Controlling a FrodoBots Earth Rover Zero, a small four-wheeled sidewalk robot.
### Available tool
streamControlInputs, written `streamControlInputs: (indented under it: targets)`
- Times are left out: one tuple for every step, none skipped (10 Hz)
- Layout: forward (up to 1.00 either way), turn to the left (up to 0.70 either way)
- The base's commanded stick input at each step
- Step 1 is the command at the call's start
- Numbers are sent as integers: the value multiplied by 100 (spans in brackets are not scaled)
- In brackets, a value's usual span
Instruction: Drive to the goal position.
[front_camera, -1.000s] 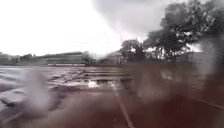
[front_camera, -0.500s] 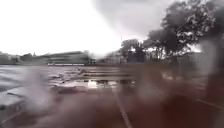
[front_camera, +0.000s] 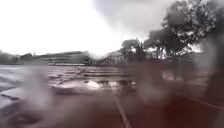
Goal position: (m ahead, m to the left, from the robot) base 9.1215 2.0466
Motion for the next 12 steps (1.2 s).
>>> streamControlInputs:
  targets:
    - [45, 0]
    - [45, 0]
    - [45, 0]
    - [45, 0]
    - [45, 0]
    - [45, 0]
    - [45, 0]
    - [45, 0]
    - [45, 0]
    - [45, 0]
    - [45, 0]
    - [45, 0]
